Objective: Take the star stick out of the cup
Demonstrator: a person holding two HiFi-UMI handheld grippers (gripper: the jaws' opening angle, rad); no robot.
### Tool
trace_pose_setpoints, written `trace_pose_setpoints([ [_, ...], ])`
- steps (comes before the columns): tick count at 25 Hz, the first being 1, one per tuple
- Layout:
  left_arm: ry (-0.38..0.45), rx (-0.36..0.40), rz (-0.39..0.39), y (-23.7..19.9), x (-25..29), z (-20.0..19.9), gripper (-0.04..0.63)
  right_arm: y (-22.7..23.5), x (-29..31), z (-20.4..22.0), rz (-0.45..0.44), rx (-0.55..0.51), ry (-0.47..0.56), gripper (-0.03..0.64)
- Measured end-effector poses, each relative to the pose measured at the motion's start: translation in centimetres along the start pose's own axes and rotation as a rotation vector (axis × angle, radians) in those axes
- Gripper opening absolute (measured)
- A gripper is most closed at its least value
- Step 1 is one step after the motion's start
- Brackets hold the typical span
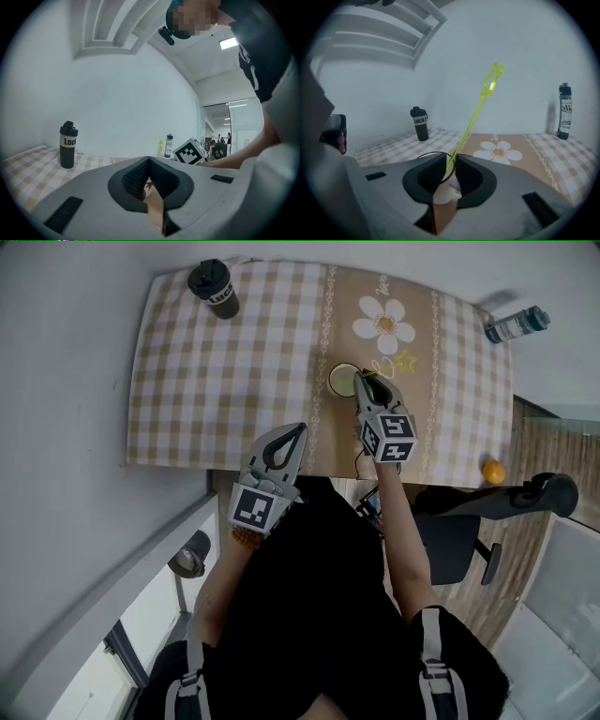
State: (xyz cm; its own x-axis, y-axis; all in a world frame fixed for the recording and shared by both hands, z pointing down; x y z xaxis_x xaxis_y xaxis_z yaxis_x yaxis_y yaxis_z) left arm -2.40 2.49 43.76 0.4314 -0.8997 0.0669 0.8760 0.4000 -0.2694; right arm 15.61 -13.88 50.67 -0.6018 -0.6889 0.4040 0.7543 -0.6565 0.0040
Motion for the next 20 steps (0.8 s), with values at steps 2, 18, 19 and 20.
trace_pose_setpoints([
  [2, -0.002, 0.003, 0.0, -0.1, 0.0, 0.0, 0.002, -0.2, -0.1, -0.5, 0.005, -0.045, 0.005, 0.058],
  [18, -0.002, -0.003, -0.012, -0.8, -0.6, 0.5, 0.002, -1.7, 0.4, -0.5, -0.027, -0.102, 0.052, 0.012],
  [19, -0.002, -0.004, -0.01, -0.8, -0.6, 0.5, 0.002, -1.7, 0.3, -0.6, -0.026, -0.103, 0.059, 0.012],
  [20, -0.003, -0.005, -0.009, -0.7, -0.6, 0.5, 0.002, -1.7, 0.2, -0.7, -0.025, -0.107, 0.068, 0.012],
])
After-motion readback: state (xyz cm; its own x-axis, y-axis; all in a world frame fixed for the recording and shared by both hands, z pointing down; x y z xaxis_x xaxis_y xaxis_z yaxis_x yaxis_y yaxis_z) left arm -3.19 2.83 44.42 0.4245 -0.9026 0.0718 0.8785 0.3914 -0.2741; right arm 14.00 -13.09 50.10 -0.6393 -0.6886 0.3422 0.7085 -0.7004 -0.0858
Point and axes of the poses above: the fingertips, and each gripper's own axes: x forward along the fingers, y to its right, z out of its underside, the point moved 9 cm from there along -x, backward along the fingers, and after that the axes turned 7 degrees about -x, right-handed, at the moved point
